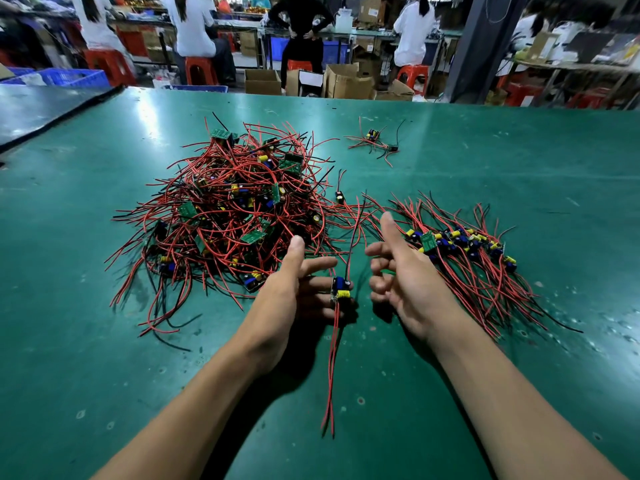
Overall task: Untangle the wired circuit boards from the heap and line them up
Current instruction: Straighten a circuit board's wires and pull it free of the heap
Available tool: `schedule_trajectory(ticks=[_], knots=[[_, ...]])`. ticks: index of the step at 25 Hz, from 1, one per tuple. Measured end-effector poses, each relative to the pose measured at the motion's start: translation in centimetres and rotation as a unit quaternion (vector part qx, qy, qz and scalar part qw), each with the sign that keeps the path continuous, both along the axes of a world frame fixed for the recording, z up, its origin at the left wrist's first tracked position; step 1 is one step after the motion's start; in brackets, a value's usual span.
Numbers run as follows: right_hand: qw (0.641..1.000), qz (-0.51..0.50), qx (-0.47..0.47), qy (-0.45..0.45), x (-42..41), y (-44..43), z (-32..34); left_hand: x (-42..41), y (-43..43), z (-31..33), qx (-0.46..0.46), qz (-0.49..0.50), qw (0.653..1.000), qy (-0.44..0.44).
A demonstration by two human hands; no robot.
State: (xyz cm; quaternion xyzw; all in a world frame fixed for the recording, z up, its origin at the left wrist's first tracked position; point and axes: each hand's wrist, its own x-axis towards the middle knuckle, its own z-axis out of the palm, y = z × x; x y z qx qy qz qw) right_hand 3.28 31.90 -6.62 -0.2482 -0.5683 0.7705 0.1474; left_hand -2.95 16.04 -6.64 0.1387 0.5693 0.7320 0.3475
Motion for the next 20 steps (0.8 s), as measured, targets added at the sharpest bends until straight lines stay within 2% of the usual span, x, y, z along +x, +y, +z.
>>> schedule_trajectory(ticks=[2, 4, 6, 9, 11, 13, 15, 17, 18, 20], knots=[[0.993, 0.048, 0.104, -0.021, 0.3, -0.7, -0.1, 0.0, 0.0, -0.1, 0.025, -0.013, 0.999, -0.016], [0.971, 0.091, 0.218, -0.029, 0.5, -1.3, -0.2, 0.0, -0.1, -0.2, 0.036, -0.023, 0.999, -0.012], [0.947, 0.083, 0.309, -0.036, 0.5, -1.5, -0.2, 0.0, -0.1, -0.2, 0.033, -0.025, 0.999, -0.011], [0.946, 0.025, 0.322, -0.028, 0.4, -1.2, -0.1, 0.1, -0.1, -0.1, 0.023, -0.032, 0.999, 0.0], [0.946, -0.063, 0.316, -0.019, 0.4, -0.5, -0.1, 0.2, 0.1, -0.1, 0.006, -0.015, 1.0, 0.004], [0.914, -0.164, 0.37, -0.032, 0.7, 0.8, 0.0, 0.2, 0.1, -0.3, 0.001, 0.007, 1.0, 0.008], [0.848, -0.229, 0.47, -0.088, 1.1, 1.7, -0.2, 0.3, 0.0, -0.4, 0.002, 0.02, 0.999, 0.028], [0.788, -0.232, 0.558, -0.118, 1.3, 1.7, -0.3, 0.4, -0.2, -0.4, 0.015, 0.033, 0.998, 0.044], [0.78, -0.209, 0.581, -0.1, 1.1, 1.3, -0.4, 0.5, -0.2, -0.3, 0.024, 0.044, 0.998, 0.046], [0.798, -0.126, 0.587, -0.057, 0.5, 0.0, -0.9, 0.5, -0.1, -0.2, 0.042, 0.081, 0.995, 0.047]])
